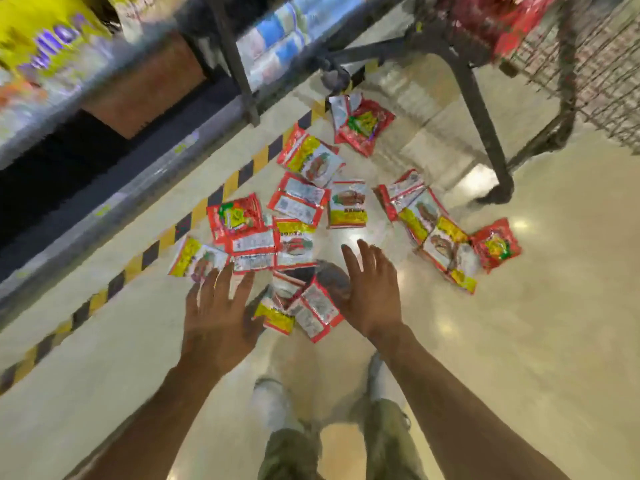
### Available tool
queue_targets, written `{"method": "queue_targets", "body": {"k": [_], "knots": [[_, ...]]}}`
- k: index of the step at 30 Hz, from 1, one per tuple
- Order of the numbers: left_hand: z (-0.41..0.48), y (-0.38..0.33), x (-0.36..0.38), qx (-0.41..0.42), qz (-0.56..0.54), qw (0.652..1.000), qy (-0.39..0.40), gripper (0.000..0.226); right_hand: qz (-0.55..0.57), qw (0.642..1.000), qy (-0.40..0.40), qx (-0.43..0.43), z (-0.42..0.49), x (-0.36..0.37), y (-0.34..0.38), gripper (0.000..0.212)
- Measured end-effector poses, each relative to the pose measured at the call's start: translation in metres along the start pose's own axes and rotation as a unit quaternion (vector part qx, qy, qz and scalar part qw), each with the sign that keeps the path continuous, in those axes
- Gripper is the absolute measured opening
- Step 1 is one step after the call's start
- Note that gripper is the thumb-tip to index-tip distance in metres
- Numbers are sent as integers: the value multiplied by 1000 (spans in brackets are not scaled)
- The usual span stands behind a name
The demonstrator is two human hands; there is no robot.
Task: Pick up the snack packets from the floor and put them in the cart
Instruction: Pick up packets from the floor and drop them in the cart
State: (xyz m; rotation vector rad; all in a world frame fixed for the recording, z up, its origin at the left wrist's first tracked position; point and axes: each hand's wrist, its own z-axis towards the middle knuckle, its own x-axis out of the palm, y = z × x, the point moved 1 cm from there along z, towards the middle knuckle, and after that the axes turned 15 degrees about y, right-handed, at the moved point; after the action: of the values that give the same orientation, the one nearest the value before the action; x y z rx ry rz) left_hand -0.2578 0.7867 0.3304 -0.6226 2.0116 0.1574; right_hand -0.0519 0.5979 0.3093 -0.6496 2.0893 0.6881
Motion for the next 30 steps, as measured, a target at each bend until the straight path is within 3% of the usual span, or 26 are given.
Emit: {"method": "queue_targets", "body": {"k": [9,12,16,19,23,25,27,30], "knots": [[125,23,246,-24,3,997,75,81,-7,999,33,-27,107,217,-53,79],[147,32,302,-61,-59,992,94,92,21,996,71,-42,134,270,-60,91],[163,34,340,-131,-217,959,125,95,115,980,164,8,150,324,-59,108],[167,39,362,-167,-341,918,110,85,145,971,179,56,149,352,-57,89],[171,54,386,-179,-446,860,172,48,234,935,254,78,148,358,-63,43],[166,50,369,-160,-478,845,179,40,295,913,269,80,147,349,-69,38],[155,42,341,-162,-512,825,177,46,338,900,266,78,138,329,-70,40],[130,42,297,-214,-533,800,172,26,399,885,234,57,121,284,-73,29]]}}
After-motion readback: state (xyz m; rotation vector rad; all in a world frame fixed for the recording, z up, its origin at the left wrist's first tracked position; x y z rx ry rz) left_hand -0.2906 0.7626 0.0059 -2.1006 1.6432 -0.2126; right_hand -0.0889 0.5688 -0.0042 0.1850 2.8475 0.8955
